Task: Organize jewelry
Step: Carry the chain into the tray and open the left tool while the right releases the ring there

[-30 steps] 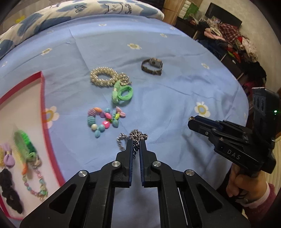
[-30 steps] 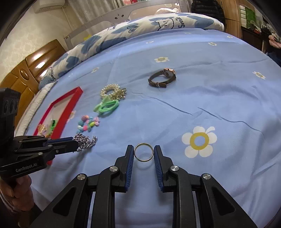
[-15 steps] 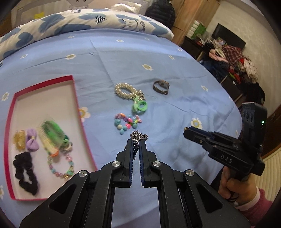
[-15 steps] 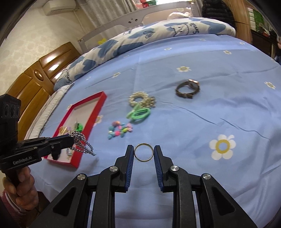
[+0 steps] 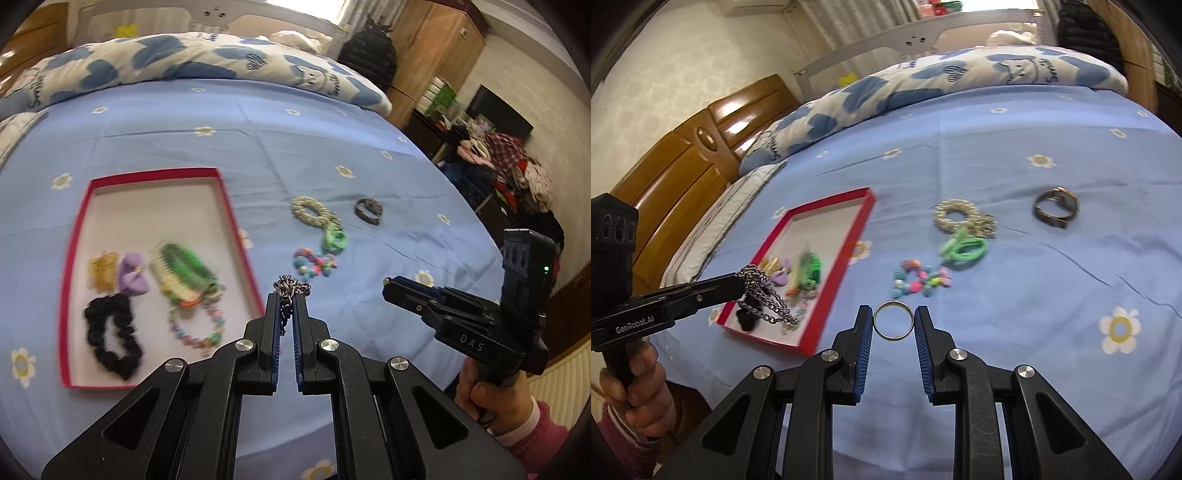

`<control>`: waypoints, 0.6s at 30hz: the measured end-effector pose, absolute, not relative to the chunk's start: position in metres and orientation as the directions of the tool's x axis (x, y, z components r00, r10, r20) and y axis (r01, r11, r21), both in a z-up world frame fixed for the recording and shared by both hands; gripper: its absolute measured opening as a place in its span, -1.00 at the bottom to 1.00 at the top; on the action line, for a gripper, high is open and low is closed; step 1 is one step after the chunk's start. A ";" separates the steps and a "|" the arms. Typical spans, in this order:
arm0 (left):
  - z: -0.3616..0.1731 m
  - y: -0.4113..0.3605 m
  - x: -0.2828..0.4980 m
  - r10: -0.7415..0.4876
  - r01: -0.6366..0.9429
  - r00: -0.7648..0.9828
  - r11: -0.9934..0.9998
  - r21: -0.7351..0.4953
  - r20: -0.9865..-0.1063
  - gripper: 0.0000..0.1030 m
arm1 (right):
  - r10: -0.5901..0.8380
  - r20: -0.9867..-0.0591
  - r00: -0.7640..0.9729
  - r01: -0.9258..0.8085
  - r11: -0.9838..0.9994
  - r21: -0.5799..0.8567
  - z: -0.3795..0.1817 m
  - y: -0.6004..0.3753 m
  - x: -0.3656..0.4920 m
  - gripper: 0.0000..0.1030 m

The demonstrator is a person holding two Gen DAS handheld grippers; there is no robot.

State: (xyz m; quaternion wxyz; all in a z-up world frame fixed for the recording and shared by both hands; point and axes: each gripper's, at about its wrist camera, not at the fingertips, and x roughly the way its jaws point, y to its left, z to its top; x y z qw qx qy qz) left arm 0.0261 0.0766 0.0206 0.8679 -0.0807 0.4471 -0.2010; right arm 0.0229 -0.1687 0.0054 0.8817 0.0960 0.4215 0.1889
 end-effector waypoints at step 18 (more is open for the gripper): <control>0.009 0.172 0.018 -0.295 0.077 0.587 0.947 -0.310 -0.754 -0.90 | 0.535 -0.703 0.469 -0.440 0.832 0.339 0.007 -0.063 0.042 -0.55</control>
